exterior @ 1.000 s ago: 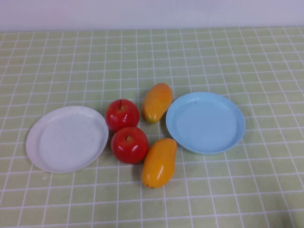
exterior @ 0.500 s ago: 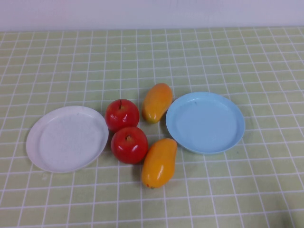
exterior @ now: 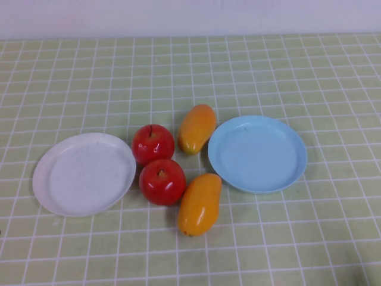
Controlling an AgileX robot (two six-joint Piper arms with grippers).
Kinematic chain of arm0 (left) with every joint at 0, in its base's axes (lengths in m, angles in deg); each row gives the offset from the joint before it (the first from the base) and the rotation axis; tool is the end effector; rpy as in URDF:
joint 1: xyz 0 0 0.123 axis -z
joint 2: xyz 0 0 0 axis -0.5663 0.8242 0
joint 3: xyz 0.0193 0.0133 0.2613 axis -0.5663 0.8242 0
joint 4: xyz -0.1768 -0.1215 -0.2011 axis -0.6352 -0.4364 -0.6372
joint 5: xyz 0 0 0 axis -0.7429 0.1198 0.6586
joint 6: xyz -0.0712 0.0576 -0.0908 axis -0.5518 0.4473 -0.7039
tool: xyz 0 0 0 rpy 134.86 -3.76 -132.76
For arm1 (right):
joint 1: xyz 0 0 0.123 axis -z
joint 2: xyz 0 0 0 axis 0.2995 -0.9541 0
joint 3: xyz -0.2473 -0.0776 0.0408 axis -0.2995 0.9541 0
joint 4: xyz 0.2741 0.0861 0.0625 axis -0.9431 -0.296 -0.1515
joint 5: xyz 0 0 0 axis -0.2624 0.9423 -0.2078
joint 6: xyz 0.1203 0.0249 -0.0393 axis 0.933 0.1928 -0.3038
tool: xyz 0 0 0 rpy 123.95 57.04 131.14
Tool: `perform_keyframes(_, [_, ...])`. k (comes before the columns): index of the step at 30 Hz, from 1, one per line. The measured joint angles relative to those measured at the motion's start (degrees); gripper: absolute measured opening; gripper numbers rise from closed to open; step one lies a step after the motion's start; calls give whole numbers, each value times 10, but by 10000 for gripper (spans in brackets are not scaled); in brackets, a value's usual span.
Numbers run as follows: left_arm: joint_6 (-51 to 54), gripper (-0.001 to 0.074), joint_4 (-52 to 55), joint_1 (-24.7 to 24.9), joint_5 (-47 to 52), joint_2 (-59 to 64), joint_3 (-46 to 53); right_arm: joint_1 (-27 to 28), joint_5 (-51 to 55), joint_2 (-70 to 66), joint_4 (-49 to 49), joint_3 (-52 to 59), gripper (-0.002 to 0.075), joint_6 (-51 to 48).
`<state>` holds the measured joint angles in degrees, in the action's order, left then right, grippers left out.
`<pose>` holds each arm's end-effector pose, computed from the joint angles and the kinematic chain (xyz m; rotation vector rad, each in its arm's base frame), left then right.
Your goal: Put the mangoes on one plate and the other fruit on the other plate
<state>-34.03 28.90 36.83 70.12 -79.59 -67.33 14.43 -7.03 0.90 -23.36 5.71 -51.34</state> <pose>0.1619 -0.0257 0.2256 -0.3920 1.7139 -0.6113 0.1549 0.0169 0.1630 -0.0932 1.8433 0.0991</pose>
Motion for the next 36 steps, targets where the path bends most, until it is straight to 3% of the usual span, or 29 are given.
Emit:
perform_keyframes(10, [176, 1, 7, 0, 225, 229, -192, 0, 0, 0, 0, 0, -16, 0])
perform_keyframes(18, [269, 1, 10, 9, 271, 425, -280, 0, 0, 0, 0, 0, -16, 0])
perform_keyframes(24, [265, 1, 42, 105, 272, 558, -359, 0, 0, 0, 0, 0, -16, 0])
perform_keyframes(31, [107, 1, 206, 270, 311, 643, -449, 0, 0, 0, 0, 0, -16, 0])
perform_keyframes(36, [82, 1, 229, 320, 341, 684, -483, 0, 0, 0, 0, 0, -16, 0])
